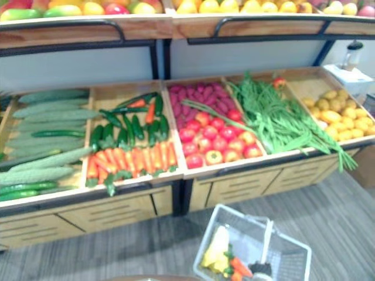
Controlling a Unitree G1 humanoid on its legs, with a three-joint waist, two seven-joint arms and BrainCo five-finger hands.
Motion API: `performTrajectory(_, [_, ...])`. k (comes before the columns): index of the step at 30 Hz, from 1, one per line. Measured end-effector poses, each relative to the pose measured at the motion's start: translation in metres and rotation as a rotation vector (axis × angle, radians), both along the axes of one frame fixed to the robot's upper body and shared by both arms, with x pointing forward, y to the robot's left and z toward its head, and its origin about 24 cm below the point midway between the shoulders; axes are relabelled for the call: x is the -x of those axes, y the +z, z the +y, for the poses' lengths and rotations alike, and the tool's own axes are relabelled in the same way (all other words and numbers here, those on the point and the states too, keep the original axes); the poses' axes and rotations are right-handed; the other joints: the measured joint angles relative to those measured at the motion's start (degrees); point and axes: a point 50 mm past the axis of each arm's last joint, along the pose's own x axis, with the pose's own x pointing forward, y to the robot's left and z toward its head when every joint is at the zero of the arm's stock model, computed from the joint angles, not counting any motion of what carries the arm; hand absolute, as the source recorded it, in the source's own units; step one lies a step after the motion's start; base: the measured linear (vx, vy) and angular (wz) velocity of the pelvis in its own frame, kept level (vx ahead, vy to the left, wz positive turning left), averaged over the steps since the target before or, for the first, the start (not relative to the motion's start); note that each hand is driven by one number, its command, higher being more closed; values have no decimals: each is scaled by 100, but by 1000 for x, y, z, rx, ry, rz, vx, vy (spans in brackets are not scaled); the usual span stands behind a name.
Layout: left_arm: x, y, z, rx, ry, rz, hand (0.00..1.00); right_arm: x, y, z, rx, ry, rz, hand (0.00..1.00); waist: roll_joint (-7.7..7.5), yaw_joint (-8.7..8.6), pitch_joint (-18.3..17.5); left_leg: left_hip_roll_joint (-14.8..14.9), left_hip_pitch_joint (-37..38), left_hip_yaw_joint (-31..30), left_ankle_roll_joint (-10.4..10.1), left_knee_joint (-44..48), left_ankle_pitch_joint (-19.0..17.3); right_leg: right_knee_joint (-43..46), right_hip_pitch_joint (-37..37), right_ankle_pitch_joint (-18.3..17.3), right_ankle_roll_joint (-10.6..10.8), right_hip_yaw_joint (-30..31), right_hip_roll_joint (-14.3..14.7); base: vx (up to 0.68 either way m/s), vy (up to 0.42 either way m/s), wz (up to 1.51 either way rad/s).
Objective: Pick vegetable in the basket
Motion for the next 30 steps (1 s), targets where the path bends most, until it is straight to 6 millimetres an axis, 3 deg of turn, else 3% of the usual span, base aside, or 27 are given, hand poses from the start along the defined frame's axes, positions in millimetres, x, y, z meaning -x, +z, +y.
performTrajectory(3, [-6, -1, -3, 20, -49, -7, 0, 2, 2, -8, 5, -60, -19, 100, 99, -17, 130, 295, -465, 81, 82, 1450, -805, 741, -288, -290, 114, 257, -10, -34, 58, -38])
performTrajectory(5, [-9, -1, -2, 23, -56, -8, 0, 1, 2, -6, -10, -82, -38, 100, 126, -2, 186, 510, -499, 369, 98, 1698, -975, 894, -481, -41, 146, 546, 129, -58, 91, -81])
performTrajectory(7, [-13, 0, 1, 17, -60, -12, 0, -14, 7, -2, -15, -66, -103, 100, 224, 36, 258, 895, -465, 998, 107, 1792, -1101, 719, -835, 831, -27, 770, 503, -162, 151, -148])
performTrajectory(9, [-14, 0, 1, 17, -64, -15, 0, -19, 7, 6, -29, -39, -121, 100, 325, 32, 298, 1075, -442, 1558, 266, 1666, -1030, 162, -820, 1402, -59, 621, 604, -171, 129, -139])
performTrajectory(11, [-30, 3, 4, 4, -103, -52, 0, -24, 10, 5, -22, -26, -140, 100, 174, -1, 412, 1006, -317, 2237, 423, 1366, -852, 2087, -1151, 175, -718, -911, 155, -195, 165, -131])
performTrajectory(13, [-27, 2, 2, 14, -113, -45, 0, -21, 9, 5, -22, -13, -122, 100, 179, 27, 410, 978, -98, 2760, 497, 1089, -681, 3029, -840, -109, -872, -1624, -141, -86, 112, -126])
performTrajectory(16, [-29, 3, 4, 15, -127, -49, 0, -18, 6, 6, -21, 18, -96, 100, 138, 11, 423, 972, -70, 3276, 463, 1060, -616, 3306, -308, -105, -808, -1785, -491, -62, -72, -117])
performTrajectory(17, [-30, 4, 6, 9, -129, -50, 0, -19, 6, 7, -26, 20, -91, 100, 86, 22, 440, 1010, -97, 3513, 432, 1155, -596, 2879, -182, -150, -586, -1749, -473, -44, -196, -115])
performTrajectory(18, [-32, 4, 6, 11, -132, -53, 0, -18, 6, 5, -23, 19, -85, 100, 160, 28, 432, 1082, -141, 3652, 385, 1166, -503, 2364, -124, -197, -522, -1761, -203, -51, -207, -126])
performTrajectory(20, [-33, 3, 1, 27, -157, -53, 0, -14, 4, 3, -25, 8, -60, 100, 267, 32, 379, 1119, -209, 3685, 335, 986, -318, 1656, -33, -198, -520, -1671, 45, -43, -199, -91])
performTrajectory(23, [-41, 3, -4, 38, -222, -61, 0, -16, 3, 5, -37, 16, -45, 100, 279, 22, 415, 1334, -257, 4025, 251, 1102, -149, 885, 14, -221, -485, -1652, 279, -34, -320, -86])
performTrajectory(27, [-51, 5, -5, 20, -317, -61, 0, -12, 1, 10, -38, 66, -23, 100, 317, -13, 442, 1915, -103, 4087, 238, 1964, -123, 287, 485, -221, -485, -1541, 566, 0, -238, -43])
performTrajectory(28, [-55, 5, -6, 18, -329, -68, 0, -12, 0, 13, -37, 99, -20, 100, 371, -13, 474, 2243, -117, 3993, 233, 2543, -92, 111, 645, -222, -486, -1488, 701, -39, -154, -36])
performTrajectory(30, [-54, 5, -7, 21, -328, -67, 0, -13, 0, 14, -36, 115, -19, 100, 393, -5, 512, 2512, -137, 3736, 211, 3029, 31, 25, 767, -223, -488, -1305, 786, -56, -130, -50])
